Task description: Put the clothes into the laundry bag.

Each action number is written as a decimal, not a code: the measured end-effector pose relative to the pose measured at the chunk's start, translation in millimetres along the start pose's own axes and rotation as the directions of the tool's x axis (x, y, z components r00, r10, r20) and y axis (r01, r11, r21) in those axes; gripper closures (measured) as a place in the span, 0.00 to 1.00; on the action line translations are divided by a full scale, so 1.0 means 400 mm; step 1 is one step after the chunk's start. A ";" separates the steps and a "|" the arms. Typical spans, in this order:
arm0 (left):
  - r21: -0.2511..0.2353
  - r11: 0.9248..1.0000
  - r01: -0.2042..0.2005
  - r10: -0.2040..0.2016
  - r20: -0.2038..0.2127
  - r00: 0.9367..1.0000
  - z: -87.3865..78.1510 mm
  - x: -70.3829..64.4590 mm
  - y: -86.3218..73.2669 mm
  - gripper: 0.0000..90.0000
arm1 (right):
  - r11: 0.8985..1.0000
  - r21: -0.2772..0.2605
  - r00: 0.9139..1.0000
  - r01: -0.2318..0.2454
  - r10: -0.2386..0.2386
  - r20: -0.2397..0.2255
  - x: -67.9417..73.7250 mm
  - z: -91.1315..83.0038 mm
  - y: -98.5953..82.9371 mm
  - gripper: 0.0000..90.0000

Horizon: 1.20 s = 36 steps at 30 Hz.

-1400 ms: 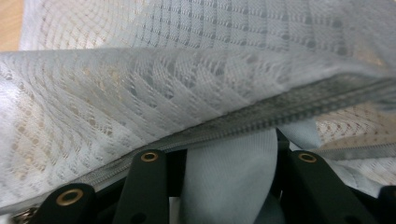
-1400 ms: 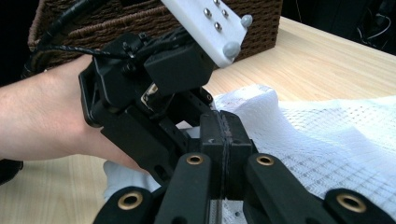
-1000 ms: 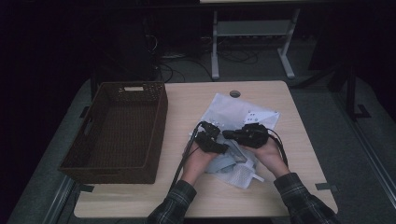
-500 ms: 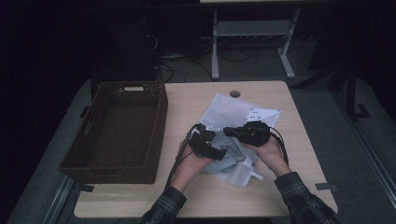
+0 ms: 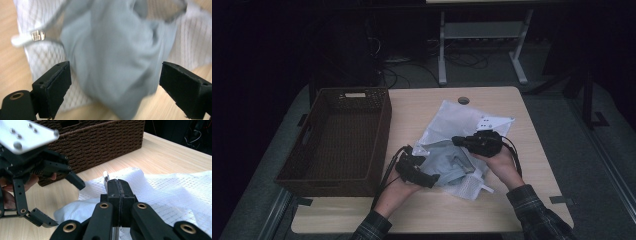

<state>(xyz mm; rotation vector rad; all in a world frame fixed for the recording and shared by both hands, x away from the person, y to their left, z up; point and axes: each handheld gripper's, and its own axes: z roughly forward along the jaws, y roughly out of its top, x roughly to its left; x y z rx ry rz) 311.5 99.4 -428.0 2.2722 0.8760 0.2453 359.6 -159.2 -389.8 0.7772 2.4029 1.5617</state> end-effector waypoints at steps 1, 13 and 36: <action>0.001 1.000 -0.001 0.001 0.000 1.000 0.001 0.001 -0.007 0.11 | 1.000 0.000 1.000 0.001 -0.001 0.000 0.001 -0.001 0.000 0.99; 0.032 0.999 -0.010 0.008 0.040 0.999 0.065 -0.010 -0.028 0.11 | 1.000 0.023 1.000 0.003 -0.003 0.001 0.000 -0.001 -0.016 0.99; 0.053 0.998 -0.028 0.026 0.036 0.999 0.087 -0.012 -0.036 0.15 | 0.990 0.135 0.999 -0.033 0.027 0.044 0.017 -0.033 -0.130 0.69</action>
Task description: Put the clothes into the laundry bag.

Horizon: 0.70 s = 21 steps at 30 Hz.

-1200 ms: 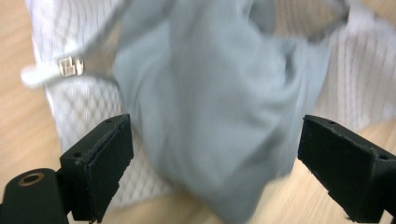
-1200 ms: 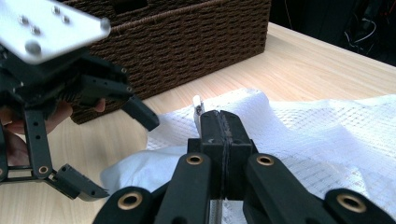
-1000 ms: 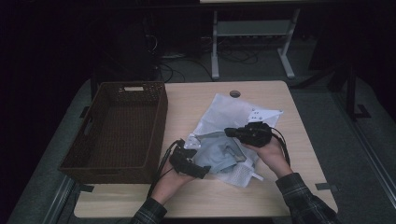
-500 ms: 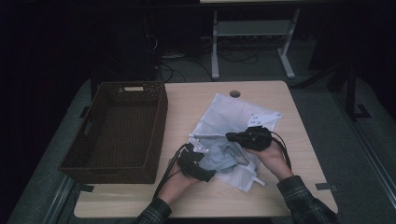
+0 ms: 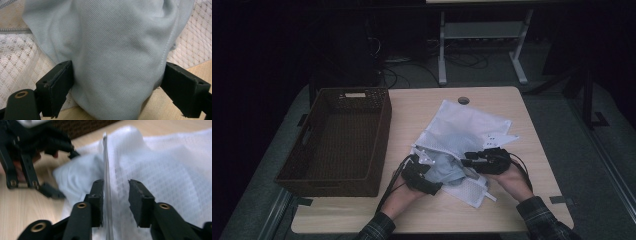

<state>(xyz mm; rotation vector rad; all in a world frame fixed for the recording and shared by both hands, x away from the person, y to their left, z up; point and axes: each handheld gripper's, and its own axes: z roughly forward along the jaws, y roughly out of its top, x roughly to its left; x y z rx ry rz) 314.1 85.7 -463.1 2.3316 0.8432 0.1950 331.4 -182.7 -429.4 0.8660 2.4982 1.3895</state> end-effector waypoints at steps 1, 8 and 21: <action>-0.001 1.000 0.001 -0.001 0.000 1.000 0.000 0.000 0.000 0.15 | 1.000 0.009 1.000 -0.003 0.003 0.003 0.001 -0.002 -0.010 0.67; 0.006 1.000 -0.009 0.009 -0.007 1.000 0.002 -0.003 0.001 0.15 | 0.996 0.085 0.999 0.011 -0.014 0.032 0.007 0.018 -0.041 0.69; 0.004 1.000 -0.023 0.023 -0.017 1.000 0.005 -0.013 0.007 0.25 | 0.997 0.077 0.999 -0.003 0.000 0.034 0.000 0.001 -0.041 0.96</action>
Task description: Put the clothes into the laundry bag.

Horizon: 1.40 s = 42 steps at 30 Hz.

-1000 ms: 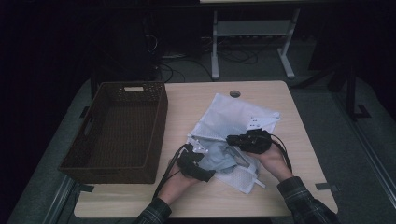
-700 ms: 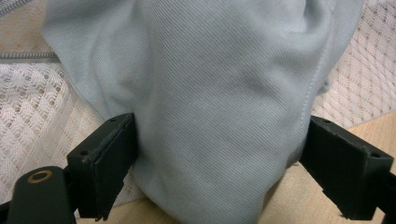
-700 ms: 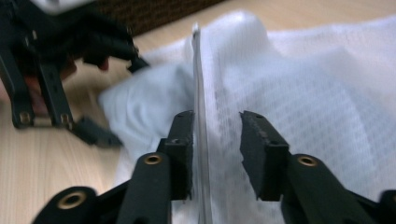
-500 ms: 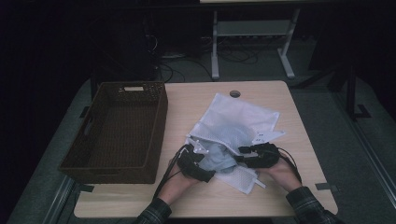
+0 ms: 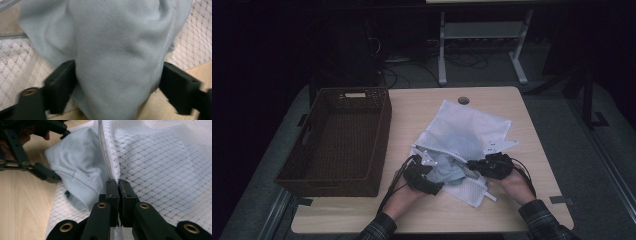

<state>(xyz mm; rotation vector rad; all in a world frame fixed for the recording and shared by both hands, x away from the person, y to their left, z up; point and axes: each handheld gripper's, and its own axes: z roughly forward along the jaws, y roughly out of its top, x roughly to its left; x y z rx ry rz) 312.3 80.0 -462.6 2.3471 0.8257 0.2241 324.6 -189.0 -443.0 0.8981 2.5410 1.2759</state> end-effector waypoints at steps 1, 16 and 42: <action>-0.005 1.000 -0.005 0.005 -0.013 1.000 -0.001 0.000 0.000 0.29 | 1.000 -0.001 1.000 0.000 0.000 -0.002 0.000 -0.001 0.000 0.96; -0.047 0.999 0.023 -0.022 0.014 1.000 -0.039 0.022 0.008 0.77 | 1.000 -0.006 0.999 0.019 -0.019 -0.026 0.004 -0.001 0.008 0.96; -0.155 0.988 0.012 -0.010 0.013 1.000 -0.046 0.003 0.100 0.86 | 0.995 -0.100 0.997 0.015 -0.022 -0.076 0.011 -0.036 0.050 0.97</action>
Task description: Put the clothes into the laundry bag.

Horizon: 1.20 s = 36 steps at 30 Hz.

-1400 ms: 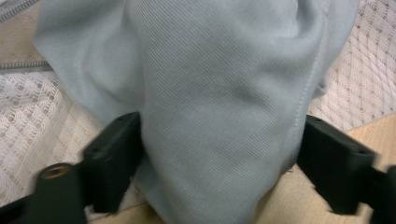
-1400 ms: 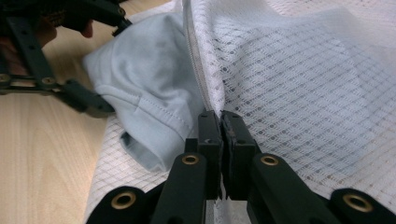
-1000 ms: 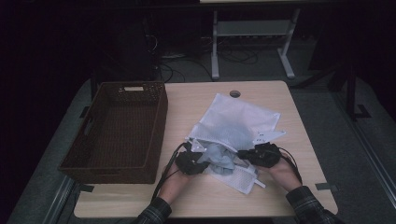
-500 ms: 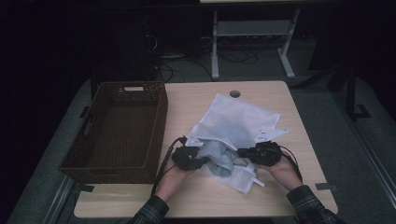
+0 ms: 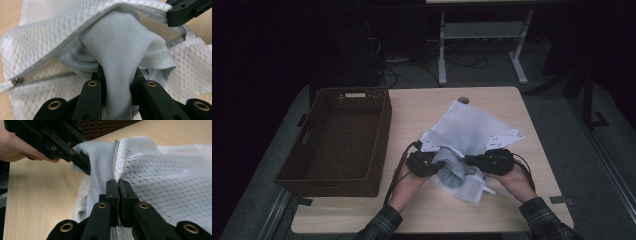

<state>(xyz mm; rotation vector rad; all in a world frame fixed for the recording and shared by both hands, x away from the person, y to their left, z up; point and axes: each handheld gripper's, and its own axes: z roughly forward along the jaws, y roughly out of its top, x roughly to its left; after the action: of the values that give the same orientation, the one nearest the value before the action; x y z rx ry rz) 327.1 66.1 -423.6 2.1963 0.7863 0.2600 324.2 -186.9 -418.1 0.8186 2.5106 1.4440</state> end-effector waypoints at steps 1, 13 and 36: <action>0.002 1.000 -0.010 0.010 -0.001 1.000 0.003 -0.003 0.003 0.86 | 1.000 -0.003 1.000 0.002 -0.002 -0.001 0.000 -0.001 0.002 0.97; -0.002 1.000 -0.025 0.025 0.032 0.999 0.014 -0.029 0.017 0.86 | 0.999 -0.053 1.000 -0.007 0.006 -0.005 -0.009 -0.028 0.010 0.97; -0.010 0.999 0.040 -0.040 -0.021 0.999 0.153 -0.005 0.056 0.79 | 0.997 -0.071 1.000 -0.006 0.005 -0.015 -0.007 -0.056 0.016 0.98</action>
<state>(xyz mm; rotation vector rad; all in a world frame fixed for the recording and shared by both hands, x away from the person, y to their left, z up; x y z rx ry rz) 361.1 16.7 -448.7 2.1695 0.8385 0.2671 321.0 -202.8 -401.2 0.8058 2.4543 1.5368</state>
